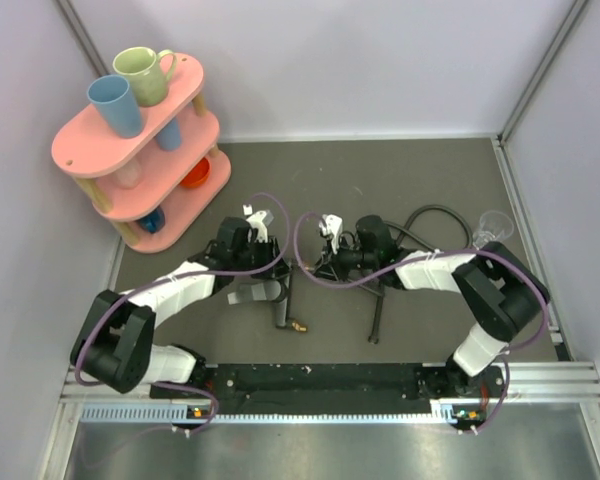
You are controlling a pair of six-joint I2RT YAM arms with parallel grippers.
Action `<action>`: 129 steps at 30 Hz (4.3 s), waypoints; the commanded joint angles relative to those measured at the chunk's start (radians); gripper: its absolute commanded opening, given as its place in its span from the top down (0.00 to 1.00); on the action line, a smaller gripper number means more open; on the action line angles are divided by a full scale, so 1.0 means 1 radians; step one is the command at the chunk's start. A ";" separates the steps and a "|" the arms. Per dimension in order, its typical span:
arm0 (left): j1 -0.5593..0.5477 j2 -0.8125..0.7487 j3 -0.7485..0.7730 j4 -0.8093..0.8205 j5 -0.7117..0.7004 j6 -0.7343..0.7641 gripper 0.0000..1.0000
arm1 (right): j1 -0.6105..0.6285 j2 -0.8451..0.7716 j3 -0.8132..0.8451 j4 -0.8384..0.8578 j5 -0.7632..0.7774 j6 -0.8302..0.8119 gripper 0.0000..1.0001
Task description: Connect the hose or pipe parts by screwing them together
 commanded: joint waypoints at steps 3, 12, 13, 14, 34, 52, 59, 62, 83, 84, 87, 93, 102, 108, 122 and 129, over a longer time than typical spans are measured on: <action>-0.080 -0.122 -0.037 0.170 0.113 0.022 1.00 | -0.033 0.105 0.149 0.238 -0.267 0.293 1.00; -0.080 -0.127 0.007 0.144 0.150 0.071 1.00 | -0.032 0.079 0.086 0.290 -0.361 0.201 1.00; -0.080 -0.122 0.021 0.142 0.174 0.060 1.00 | -0.032 0.056 0.083 0.235 -0.353 0.169 1.00; -0.080 -0.114 0.029 0.138 0.183 0.058 1.00 | -0.030 0.042 0.083 0.205 -0.343 0.081 1.00; -0.079 -0.008 0.089 0.124 0.331 0.012 1.00 | 0.221 -0.057 0.137 -0.166 0.226 -0.629 1.00; -0.079 0.047 0.084 0.141 0.332 -0.035 1.00 | 0.342 -0.070 -0.046 0.281 0.552 -0.718 1.00; -0.079 0.051 0.040 0.175 0.353 0.014 1.00 | 0.238 -0.065 0.110 -0.048 0.101 -0.491 1.00; -0.082 0.071 0.053 0.165 0.377 0.032 1.00 | 0.206 -0.030 0.181 -0.191 -0.046 -0.480 1.00; -0.146 -0.113 -0.060 0.337 0.251 0.157 1.00 | -0.042 0.206 0.397 -0.153 -0.602 0.251 1.00; -0.146 -0.116 -0.060 0.334 0.248 0.160 1.00 | -0.044 0.202 0.396 -0.161 -0.582 0.247 0.99; -0.145 -0.110 -0.039 0.302 0.246 0.157 1.00 | -0.046 0.151 0.367 -0.179 -0.500 0.216 0.82; -0.131 -0.096 -0.005 0.228 0.236 0.149 1.00 | -0.047 0.050 0.319 -0.323 -0.280 0.025 0.46; -0.077 -0.097 0.041 0.111 0.225 0.112 1.00 | -0.049 -0.087 0.200 -0.360 -0.099 -0.213 0.36; -0.076 -0.044 0.194 -0.153 0.009 0.135 0.73 | -0.049 -0.172 0.121 -0.345 0.104 -0.164 0.37; -0.183 0.180 0.429 -0.558 -0.283 0.170 0.41 | -0.075 -0.527 -0.195 -0.133 0.602 0.104 0.36; -0.241 0.275 0.406 -0.546 -0.379 0.129 0.41 | -0.093 -0.622 -0.233 -0.132 0.616 0.097 0.36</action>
